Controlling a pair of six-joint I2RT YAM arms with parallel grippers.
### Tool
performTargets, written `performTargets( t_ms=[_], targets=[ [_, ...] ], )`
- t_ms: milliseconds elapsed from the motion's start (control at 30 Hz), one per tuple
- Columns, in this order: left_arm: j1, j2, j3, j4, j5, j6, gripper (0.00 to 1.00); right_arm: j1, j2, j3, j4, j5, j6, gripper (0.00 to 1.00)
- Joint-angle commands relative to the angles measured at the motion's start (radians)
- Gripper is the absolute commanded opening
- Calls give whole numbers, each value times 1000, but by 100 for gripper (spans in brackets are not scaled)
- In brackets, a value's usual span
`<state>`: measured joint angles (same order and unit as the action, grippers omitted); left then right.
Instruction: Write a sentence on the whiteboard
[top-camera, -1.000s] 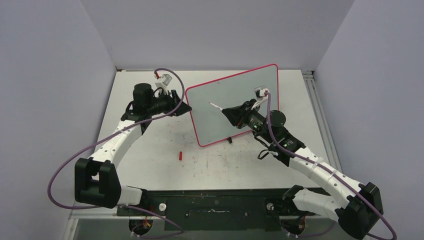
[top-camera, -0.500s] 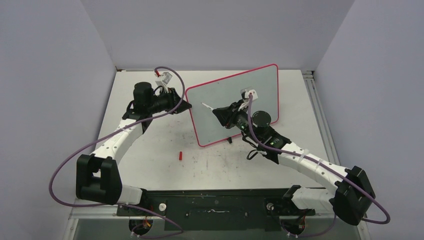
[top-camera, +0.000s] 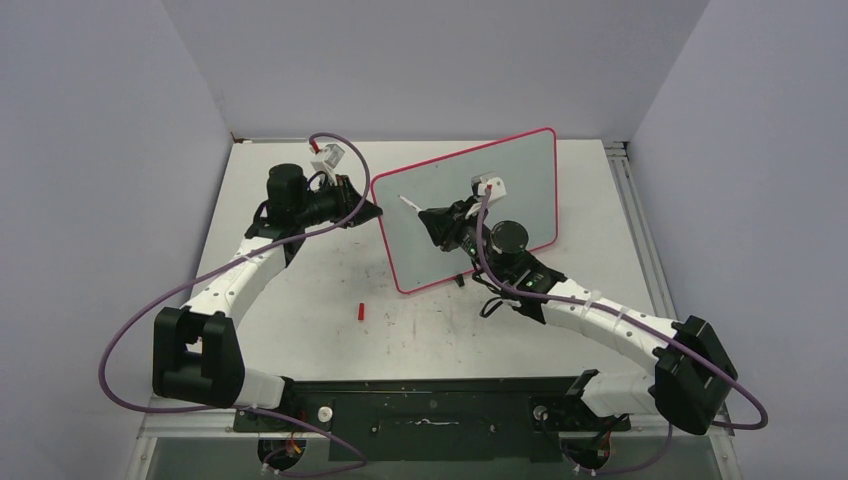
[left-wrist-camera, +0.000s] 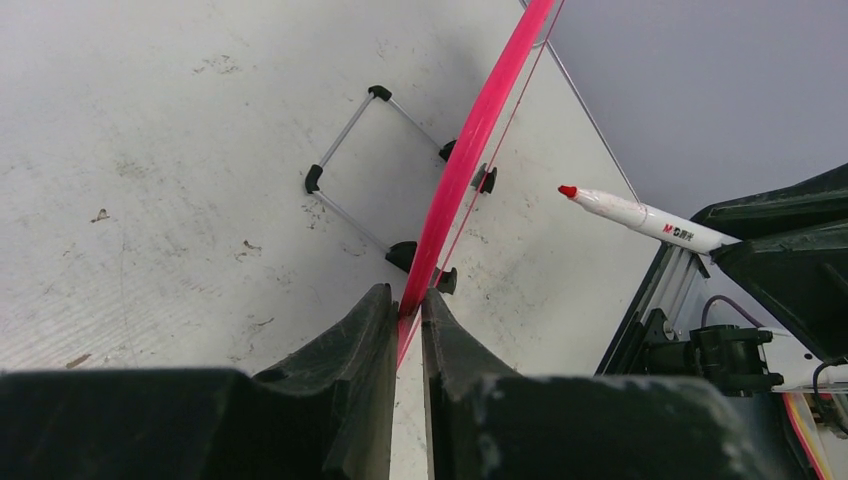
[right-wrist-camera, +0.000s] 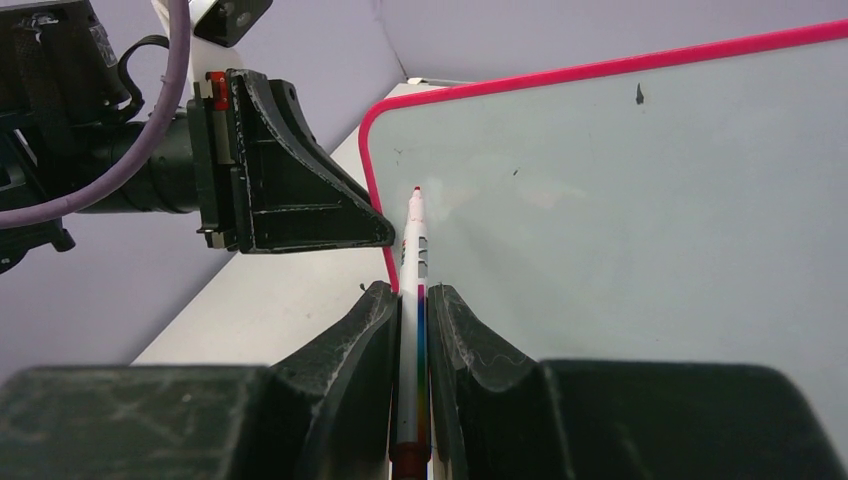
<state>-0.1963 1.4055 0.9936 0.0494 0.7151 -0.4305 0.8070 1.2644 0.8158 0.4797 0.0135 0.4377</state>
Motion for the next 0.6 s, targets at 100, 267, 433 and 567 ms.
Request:
performTargets(
  t_ms=[100, 267, 433, 567],
  targets=[
    [-7, -2, 7, 46, 15, 21, 9, 15, 23, 50, 128, 43, -23, 5],
    [-8, -1, 8, 44, 14, 24, 6, 17, 43, 63, 137, 45, -30, 5],
    [-9, -3, 8, 43, 13, 31, 4, 21, 57, 67, 147, 49, -33, 5],
    [-9, -4, 7, 40, 14, 42, 2, 25, 61, 63, 158, 60, -36, 5]
  ],
)
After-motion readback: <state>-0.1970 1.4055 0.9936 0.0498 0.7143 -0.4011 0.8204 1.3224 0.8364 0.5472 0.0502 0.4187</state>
